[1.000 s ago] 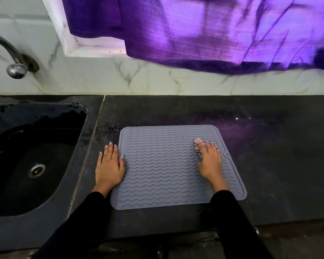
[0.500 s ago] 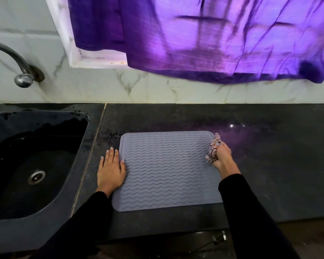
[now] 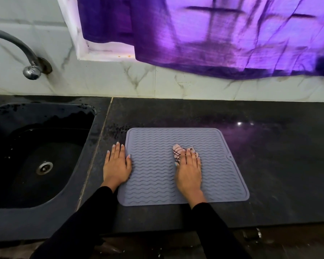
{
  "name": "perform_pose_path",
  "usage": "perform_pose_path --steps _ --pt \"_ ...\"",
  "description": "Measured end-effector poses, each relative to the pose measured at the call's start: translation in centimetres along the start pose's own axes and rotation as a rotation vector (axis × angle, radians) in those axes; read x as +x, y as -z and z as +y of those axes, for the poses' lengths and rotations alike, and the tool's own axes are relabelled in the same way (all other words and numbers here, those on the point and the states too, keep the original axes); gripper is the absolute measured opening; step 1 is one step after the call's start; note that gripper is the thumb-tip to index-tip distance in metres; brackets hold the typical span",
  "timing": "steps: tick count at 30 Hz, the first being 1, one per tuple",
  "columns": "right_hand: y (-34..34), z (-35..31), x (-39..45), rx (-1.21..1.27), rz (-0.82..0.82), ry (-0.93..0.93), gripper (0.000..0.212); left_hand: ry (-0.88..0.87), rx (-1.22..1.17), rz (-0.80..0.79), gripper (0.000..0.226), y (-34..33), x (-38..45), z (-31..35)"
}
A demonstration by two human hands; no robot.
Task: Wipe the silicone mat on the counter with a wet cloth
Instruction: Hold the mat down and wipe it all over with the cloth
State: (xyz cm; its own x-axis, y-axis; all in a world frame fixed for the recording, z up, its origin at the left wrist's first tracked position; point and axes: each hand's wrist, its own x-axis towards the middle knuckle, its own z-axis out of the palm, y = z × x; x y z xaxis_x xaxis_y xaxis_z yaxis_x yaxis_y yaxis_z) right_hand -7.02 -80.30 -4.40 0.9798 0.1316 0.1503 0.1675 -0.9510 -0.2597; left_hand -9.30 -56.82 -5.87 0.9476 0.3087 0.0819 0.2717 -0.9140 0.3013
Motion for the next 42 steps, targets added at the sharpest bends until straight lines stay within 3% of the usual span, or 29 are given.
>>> perform_pose_path --steps 4,6,9,11,13,15,18,20,22,28,34,38,42 --pt "0.8 1.2 1.4 0.03 -0.085 0.09 0.052 0.008 0.009 -0.002 0.074 -0.1 0.0 0.2" --pt "1.9 1.9 2.0 0.183 -0.157 0.092 0.048 0.012 0.007 -0.011 0.072 0.0 0.0 0.2" --pt "4.2 2.4 3.6 0.767 -0.255 -0.15 0.036 0.01 0.005 -0.014 0.072 0.3 -0.1 0.3" --pt "5.5 2.2 4.6 1.077 -0.213 -0.315 0.033 0.009 0.0 -0.024 0.073 0.4 -0.2 0.4" --pt "6.4 1.3 4.9 0.99 -0.116 -0.309 0.037 0.005 -0.003 -0.03 0.073 0.5 -0.3 0.3" --pt "6.9 -0.7 3.9 0.793 -0.051 -0.145 0.043 0.004 -0.004 -0.037 0.074 0.6 -0.4 0.3" --pt "4.6 -3.5 1.5 0.302 -0.148 0.137 0.047 0.003 -0.005 -0.044 0.074 0.6 -0.3 0.2" --pt "2.2 -4.1 -0.4 0.139 -0.208 0.125 0.056 0.001 -0.004 -0.045 0.074 0.6 -0.2 0.2" --pt "0.7 -4.2 -2.0 0.187 -0.146 0.022 0.06 0.002 -0.003 -0.04 0.074 0.5 -0.2 0.2" --pt "3.0 -6.0 0.3 0.186 -0.018 -0.164 0.044 0.016 -0.033 -0.004 0.072 0.5 -0.1 0.4" --pt "5.1 -6.1 2.3 0.249 -0.222 -0.399 0.029 0.012 -0.035 0.008 0.071 0.4 -0.1 0.3" --pt "5.2 -5.1 1.9 0.423 -0.169 -0.448 0.017 0.006 -0.041 0.016 0.071 0.5 -0.2 0.3" --pt "5.3 -4.0 1.0 0.608 -0.166 -0.525 0.021 0.008 -0.053 0.021 0.071 0.5 -0.2 0.3"
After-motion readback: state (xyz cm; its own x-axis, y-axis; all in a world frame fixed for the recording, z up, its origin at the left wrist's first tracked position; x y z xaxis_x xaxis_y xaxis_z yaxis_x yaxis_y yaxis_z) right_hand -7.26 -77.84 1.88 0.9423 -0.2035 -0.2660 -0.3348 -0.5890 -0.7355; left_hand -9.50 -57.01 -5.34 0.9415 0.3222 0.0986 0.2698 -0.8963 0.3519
